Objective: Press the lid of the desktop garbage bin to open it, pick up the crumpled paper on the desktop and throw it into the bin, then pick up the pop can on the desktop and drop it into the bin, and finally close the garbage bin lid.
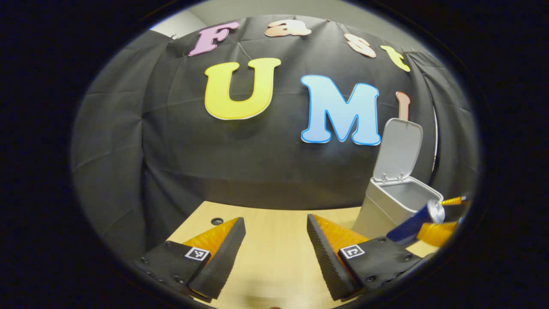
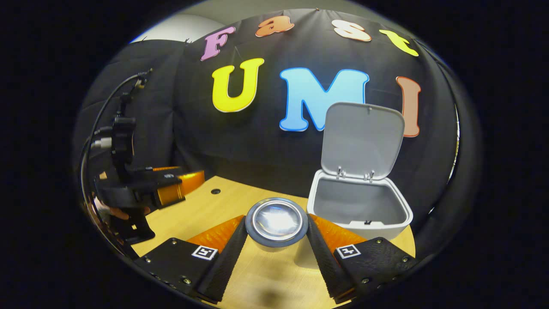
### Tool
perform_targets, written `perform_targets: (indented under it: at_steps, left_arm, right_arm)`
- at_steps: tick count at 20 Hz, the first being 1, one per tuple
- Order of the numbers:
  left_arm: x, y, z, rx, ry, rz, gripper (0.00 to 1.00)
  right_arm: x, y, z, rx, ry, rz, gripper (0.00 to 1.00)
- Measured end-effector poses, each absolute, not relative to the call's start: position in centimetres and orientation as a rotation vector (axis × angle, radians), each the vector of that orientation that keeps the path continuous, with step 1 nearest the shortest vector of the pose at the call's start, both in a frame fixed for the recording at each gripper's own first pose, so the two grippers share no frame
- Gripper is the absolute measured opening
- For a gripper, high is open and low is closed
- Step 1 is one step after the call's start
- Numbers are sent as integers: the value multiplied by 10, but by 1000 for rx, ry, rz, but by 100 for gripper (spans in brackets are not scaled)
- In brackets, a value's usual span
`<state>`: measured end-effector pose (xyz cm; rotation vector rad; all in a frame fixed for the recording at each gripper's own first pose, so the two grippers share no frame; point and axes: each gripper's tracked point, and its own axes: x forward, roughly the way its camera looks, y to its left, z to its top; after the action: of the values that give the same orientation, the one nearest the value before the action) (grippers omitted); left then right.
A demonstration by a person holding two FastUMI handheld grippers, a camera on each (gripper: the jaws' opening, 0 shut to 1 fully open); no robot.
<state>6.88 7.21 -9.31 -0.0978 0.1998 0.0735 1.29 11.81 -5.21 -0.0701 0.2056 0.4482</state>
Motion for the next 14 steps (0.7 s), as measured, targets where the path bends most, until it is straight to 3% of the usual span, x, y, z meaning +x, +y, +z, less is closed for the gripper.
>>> perform_targets:
  at_steps: [8, 14]
  left_arm:
    - [77, 61, -93, -99, 207, 44, 95]
    - [75, 77, -98, -87, 221, 72, 95]
  right_arm:
    - [56, 79, 19, -27, 59, 347, 85]
    - [97, 40, 5, -25, 83, 252, 85]
